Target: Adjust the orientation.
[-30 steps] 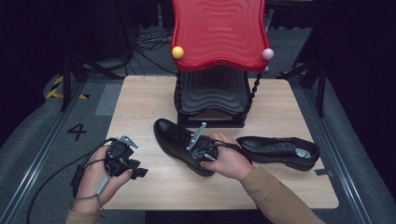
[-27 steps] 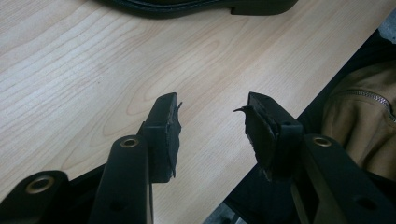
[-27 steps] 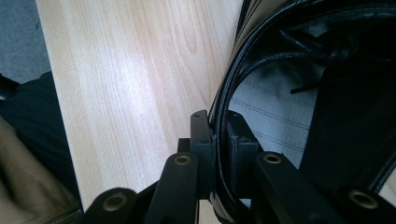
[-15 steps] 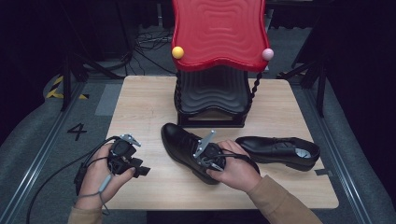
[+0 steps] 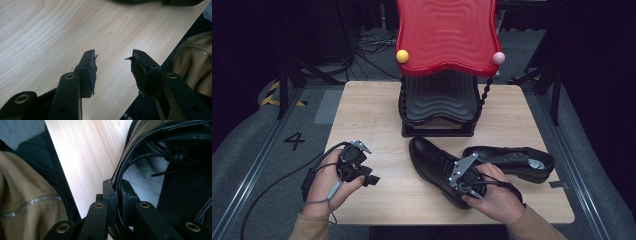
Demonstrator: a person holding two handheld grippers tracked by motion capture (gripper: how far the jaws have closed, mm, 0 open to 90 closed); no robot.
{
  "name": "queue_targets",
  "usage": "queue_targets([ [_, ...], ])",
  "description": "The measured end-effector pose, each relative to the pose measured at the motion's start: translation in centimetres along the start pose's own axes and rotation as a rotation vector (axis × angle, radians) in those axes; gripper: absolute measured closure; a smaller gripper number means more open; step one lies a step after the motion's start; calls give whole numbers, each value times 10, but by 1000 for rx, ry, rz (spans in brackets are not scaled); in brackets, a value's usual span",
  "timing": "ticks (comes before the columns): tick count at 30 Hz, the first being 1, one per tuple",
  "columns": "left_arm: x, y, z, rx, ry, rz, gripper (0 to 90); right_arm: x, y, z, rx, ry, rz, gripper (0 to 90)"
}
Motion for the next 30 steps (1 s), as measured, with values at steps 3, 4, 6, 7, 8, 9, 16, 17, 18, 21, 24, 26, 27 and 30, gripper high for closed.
queue_targets([
  [3,-2,1,0,1,5,-1,553,8,3,2,-3,14,-7,845],
  [4,-2,2,0,2,5,-3,553,10,5,3,1,16,-6,844],
  [6,-3,3,1,2,1,-4,554,12,7,2,-4,26,0,841],
  [7,-3,3,1,0,1,-4,555,13,7,1,-3,33,1,838],
  [8,-3,3,0,0,4,-7,556,13,9,-1,-8,38,5,834],
  [9,-3,4,-1,-1,7,-8,555,13,10,-4,-14,53,4,831],
  [16,-4,4,-1,1,8,-6,550,12,12,-7,-23,53,-6,804],
  [17,-5,4,-1,2,7,-7,549,12,11,-6,-19,49,-6,792],
  [18,-5,4,-1,3,8,-5,548,12,9,-7,-16,52,-2,768],
  [21,-7,6,-1,7,10,-7,545,12,-1,-5,-21,59,35,730],
  [24,-8,6,-1,9,13,-9,543,15,-15,-3,-32,75,82,698],
  [26,-8,6,-1,10,15,-6,541,18,-25,2,-35,86,110,697],
  [27,-8,6,0,9,14,-7,541,19,-29,5,-34,101,124,694],
  [30,-8,6,0,9,13,-8,540,24,-39,20,-14,138,168,692],
])
Point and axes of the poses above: each handheld gripper's, and its own axes: y roughly forward along the jaws, x roughly out of its underside, z roughly to its right, the point moved 7 cm from there along y, roughly forward along the jaws, and after that the axes turned 1 degree about -z, right-handed, at the moved point
